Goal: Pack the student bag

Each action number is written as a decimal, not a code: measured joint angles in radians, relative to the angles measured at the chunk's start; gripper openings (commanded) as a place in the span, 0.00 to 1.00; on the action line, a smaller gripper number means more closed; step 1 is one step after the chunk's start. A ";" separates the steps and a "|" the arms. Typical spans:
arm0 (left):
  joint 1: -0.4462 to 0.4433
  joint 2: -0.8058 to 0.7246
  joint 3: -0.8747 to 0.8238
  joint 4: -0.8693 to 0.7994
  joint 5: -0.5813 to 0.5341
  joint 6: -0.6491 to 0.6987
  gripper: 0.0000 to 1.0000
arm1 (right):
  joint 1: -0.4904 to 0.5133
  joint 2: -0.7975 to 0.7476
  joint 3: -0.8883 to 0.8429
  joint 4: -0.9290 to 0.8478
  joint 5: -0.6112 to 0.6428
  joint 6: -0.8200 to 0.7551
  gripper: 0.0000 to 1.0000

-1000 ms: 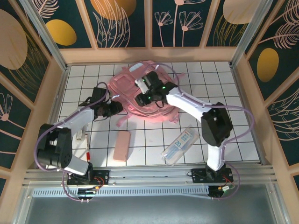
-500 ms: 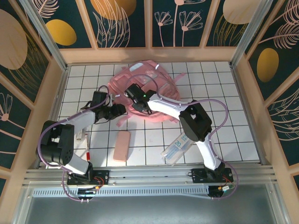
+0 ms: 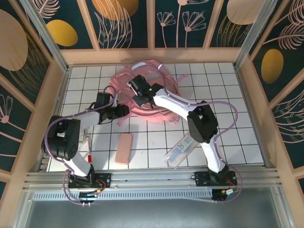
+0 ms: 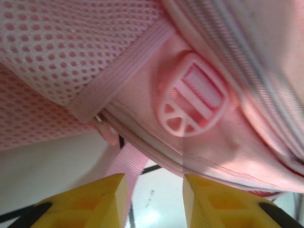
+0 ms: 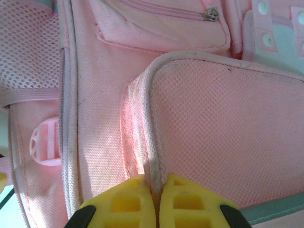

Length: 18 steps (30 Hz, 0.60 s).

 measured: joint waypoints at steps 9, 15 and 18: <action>0.000 0.010 0.003 0.041 -0.129 0.021 0.31 | -0.025 -0.005 0.021 -0.034 -0.075 0.003 0.00; 0.000 0.042 -0.003 0.120 -0.113 0.029 0.26 | -0.034 -0.005 0.031 -0.044 -0.103 0.004 0.00; 0.000 0.042 -0.014 0.157 -0.101 0.045 0.26 | -0.034 -0.005 0.032 -0.044 -0.112 0.004 0.00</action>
